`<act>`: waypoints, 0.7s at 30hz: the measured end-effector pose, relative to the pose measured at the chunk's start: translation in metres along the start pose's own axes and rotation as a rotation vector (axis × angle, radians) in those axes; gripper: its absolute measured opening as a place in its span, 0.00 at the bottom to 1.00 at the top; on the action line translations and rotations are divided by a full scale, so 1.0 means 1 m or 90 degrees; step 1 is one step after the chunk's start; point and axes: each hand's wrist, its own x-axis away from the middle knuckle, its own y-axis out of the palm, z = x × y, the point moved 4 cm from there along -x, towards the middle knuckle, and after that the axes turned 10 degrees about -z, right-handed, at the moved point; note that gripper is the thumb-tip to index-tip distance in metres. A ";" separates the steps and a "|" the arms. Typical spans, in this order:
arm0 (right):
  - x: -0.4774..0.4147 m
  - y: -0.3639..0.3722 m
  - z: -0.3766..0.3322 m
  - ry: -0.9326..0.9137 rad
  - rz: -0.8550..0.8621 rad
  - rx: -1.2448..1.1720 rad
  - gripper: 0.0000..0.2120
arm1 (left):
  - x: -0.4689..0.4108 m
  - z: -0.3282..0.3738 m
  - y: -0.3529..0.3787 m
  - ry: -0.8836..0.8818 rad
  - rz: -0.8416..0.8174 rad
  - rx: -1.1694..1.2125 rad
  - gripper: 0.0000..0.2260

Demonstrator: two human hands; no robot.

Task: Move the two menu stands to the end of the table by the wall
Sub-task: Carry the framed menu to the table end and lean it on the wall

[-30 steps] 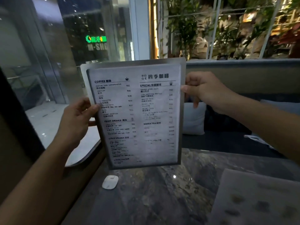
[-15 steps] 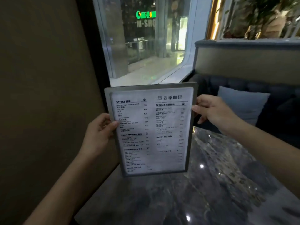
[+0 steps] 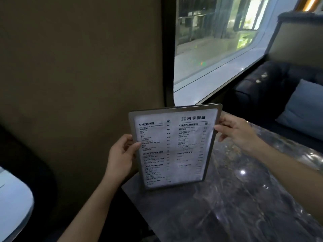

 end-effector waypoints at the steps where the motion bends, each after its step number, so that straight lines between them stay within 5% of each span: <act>1: -0.002 0.005 0.002 0.001 -0.012 -0.006 0.08 | 0.003 -0.006 -0.003 -0.010 0.010 -0.002 0.07; 8: -0.015 0.026 0.017 0.020 -0.072 0.001 0.07 | 0.016 -0.033 -0.013 -0.051 0.033 -0.002 0.14; 21: -0.025 0.027 0.027 0.029 -0.108 0.011 0.07 | 0.035 -0.047 -0.004 -0.044 0.052 0.052 0.09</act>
